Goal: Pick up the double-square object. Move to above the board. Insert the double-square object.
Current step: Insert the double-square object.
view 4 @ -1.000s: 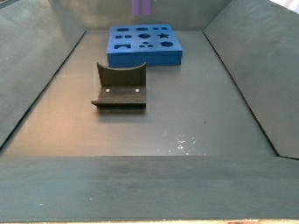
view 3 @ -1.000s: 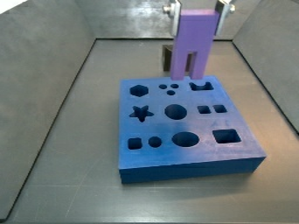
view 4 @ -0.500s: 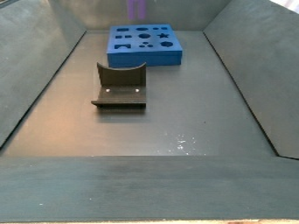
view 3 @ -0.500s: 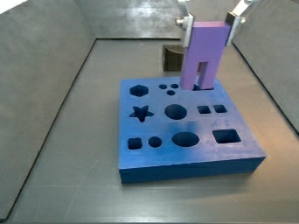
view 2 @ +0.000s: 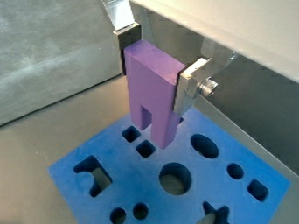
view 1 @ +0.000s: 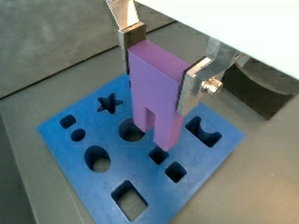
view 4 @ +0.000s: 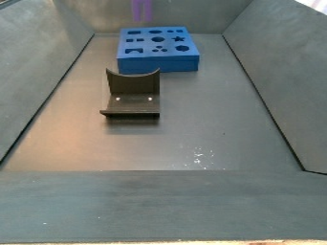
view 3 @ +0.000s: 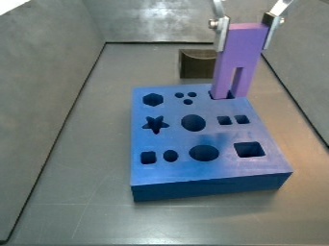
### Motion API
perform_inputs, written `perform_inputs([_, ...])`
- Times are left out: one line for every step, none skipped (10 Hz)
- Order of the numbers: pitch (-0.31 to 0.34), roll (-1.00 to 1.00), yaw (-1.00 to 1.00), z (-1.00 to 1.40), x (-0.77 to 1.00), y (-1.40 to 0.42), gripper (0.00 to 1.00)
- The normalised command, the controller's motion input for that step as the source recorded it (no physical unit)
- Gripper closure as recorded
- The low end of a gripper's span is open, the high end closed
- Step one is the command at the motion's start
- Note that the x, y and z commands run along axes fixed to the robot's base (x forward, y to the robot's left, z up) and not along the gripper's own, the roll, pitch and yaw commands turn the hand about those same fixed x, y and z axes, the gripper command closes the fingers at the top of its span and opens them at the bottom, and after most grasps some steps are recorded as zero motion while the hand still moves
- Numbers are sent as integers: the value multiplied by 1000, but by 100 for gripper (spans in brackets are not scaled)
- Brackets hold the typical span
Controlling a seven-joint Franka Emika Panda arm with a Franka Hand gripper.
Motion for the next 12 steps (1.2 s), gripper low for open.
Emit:
perform_inputs([0, 140, 0, -11, 1000, -9, 100])
perform_inputs([0, 149, 0, -91, 1000, 0, 100])
perform_inputs([0, 169, 0, -129, 1000, 0, 100])
perform_inputs([0, 206, 0, -149, 1000, 51, 100])
perform_inputs([0, 200, 0, -160, 1000, 60, 100])
perform_inputs([0, 166, 0, -180, 1000, 34, 100])
perform_inputs([0, 83, 0, -266, 1000, 23, 100])
perform_inputs([0, 0, 0, -363, 1000, 0, 100])
perform_inputs([-29, 0, 0, -431, 1000, -9, 100])
perform_inputs([-77, 0, 0, -460, 1000, -69, 100])
perform_inputs([-20, 0, 23, -466, 1000, -160, 100])
perform_inputs([154, 97, 0, -280, 711, -94, 100])
